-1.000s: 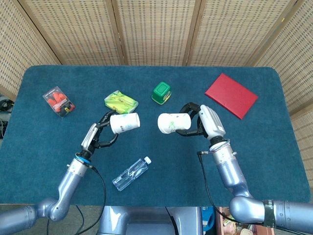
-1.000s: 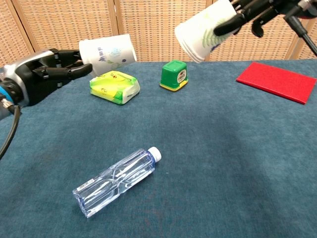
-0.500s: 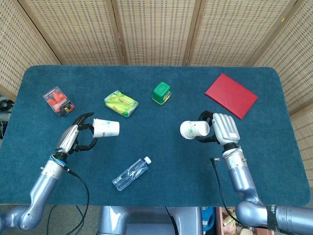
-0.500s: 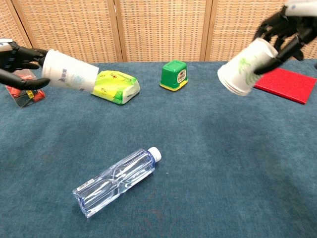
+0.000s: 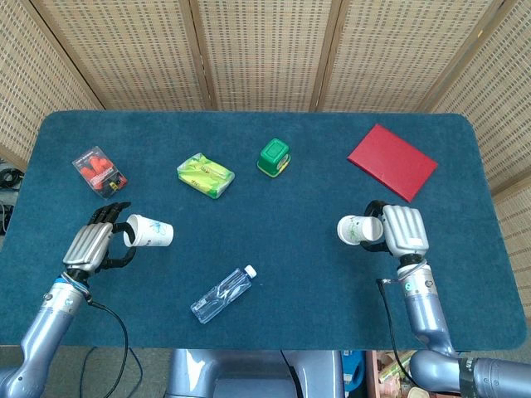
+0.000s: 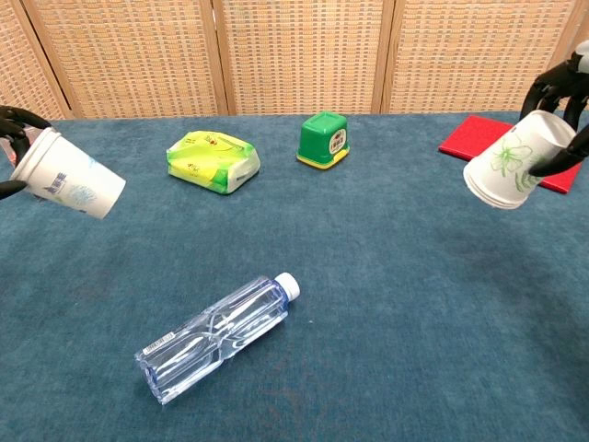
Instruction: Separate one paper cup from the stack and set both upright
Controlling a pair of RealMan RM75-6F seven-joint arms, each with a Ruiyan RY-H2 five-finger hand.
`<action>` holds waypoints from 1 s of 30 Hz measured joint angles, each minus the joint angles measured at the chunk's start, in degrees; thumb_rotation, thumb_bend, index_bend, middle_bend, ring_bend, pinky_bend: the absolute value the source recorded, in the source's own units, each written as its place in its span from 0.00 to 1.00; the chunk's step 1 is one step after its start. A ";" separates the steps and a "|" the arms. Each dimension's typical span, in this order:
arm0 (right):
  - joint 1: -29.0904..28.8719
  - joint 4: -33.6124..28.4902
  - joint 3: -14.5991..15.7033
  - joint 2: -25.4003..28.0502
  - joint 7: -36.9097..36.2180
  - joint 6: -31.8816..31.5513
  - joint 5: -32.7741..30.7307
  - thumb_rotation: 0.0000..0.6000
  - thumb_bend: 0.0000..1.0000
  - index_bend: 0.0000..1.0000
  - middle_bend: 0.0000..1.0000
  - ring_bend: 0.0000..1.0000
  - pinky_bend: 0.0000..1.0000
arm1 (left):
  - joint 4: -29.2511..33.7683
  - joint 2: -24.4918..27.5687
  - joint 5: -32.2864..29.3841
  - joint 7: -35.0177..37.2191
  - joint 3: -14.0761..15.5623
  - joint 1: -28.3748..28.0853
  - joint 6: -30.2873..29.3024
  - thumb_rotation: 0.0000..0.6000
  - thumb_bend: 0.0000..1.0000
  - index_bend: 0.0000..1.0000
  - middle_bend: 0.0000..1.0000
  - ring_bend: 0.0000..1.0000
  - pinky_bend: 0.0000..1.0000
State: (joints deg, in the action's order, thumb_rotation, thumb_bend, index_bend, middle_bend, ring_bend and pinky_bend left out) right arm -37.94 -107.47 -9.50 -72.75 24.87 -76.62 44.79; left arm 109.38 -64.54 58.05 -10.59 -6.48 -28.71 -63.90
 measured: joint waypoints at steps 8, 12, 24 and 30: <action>2.22 1.40 2.01 -1.05 0.30 1.09 1.31 1.00 0.33 0.66 0.36 0.30 0.54 | -1.03 0.46 0.31 -2.90 2.61 0.57 1.05 1.00 0.46 0.38 0.00 0.00 0.00; 2.98 2.42 2.91 -1.85 0.74 1.71 1.83 1.00 0.33 0.58 0.25 0.17 0.44 | -1.82 -0.18 1.04 -3.40 3.51 0.99 1.19 1.00 0.39 0.16 0.00 0.00 0.00; 5.14 1.75 3.64 -0.96 0.86 2.49 4.87 1.00 0.19 0.29 0.00 0.00 0.15 | -1.99 -0.25 5.42 -2.96 4.09 3.38 -2.59 1.00 0.31 0.00 0.00 0.00 0.00; 6.72 -0.61 4.13 1.04 1.44 1.46 7.84 1.00 0.15 0.25 0.00 0.00 0.13 | -0.99 1.71 9.90 -0.73 5.14 5.57 -4.59 1.00 0.28 0.00 0.00 0.00 0.00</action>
State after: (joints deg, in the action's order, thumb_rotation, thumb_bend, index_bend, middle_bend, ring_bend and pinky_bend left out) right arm -31.21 -108.08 -5.37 -71.71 26.31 -75.16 52.63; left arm 108.39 -62.82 67.95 -11.32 -1.34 -23.14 -68.49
